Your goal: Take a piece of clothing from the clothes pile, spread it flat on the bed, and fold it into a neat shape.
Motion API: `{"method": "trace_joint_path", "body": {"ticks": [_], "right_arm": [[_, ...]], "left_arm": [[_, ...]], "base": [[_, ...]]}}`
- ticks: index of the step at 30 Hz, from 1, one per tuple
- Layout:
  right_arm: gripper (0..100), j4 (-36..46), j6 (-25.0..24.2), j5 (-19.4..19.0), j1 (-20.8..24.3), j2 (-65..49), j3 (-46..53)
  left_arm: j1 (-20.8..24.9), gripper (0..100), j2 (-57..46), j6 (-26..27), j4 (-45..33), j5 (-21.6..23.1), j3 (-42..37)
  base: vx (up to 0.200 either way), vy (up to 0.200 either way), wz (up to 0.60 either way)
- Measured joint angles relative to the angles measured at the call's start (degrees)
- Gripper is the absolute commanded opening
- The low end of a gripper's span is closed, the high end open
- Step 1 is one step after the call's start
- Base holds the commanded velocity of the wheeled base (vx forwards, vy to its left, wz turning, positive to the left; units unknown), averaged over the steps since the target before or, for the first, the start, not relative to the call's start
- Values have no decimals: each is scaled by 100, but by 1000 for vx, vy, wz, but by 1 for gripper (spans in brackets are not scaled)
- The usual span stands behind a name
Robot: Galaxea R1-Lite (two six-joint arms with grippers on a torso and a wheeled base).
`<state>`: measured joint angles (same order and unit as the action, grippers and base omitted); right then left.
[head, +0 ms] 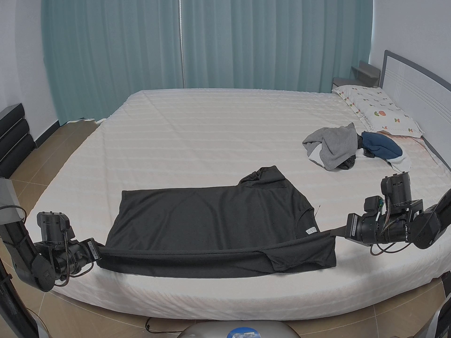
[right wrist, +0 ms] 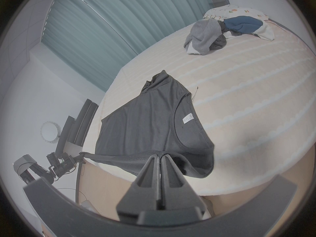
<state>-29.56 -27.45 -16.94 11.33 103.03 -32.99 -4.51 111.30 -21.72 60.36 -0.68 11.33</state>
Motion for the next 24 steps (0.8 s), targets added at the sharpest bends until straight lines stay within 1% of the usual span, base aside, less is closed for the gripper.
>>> {"method": "trace_joint_path", "body": {"ticks": [6,9,14,20,24], "right_arm": [[0,11,41,0,0,-306,236],[0,9,140,0,7,-434,397],[0,9,193,0,9,-601,595],[0,4,197,0,22,-662,618],[0,-7,197,-5,20,-533,449]], "left_arm": [[33,0,-260,11,7,57,-282],[38,0,-333,22,22,79,-394],[41,0,-416,126,27,87,-502],[41,0,-441,143,24,87,-433],[38,0,-417,141,5,89,-256]], "base": [[0,0,0],[0,0,0],[0,0,0],[0,0,0],[0,0,0]]}}
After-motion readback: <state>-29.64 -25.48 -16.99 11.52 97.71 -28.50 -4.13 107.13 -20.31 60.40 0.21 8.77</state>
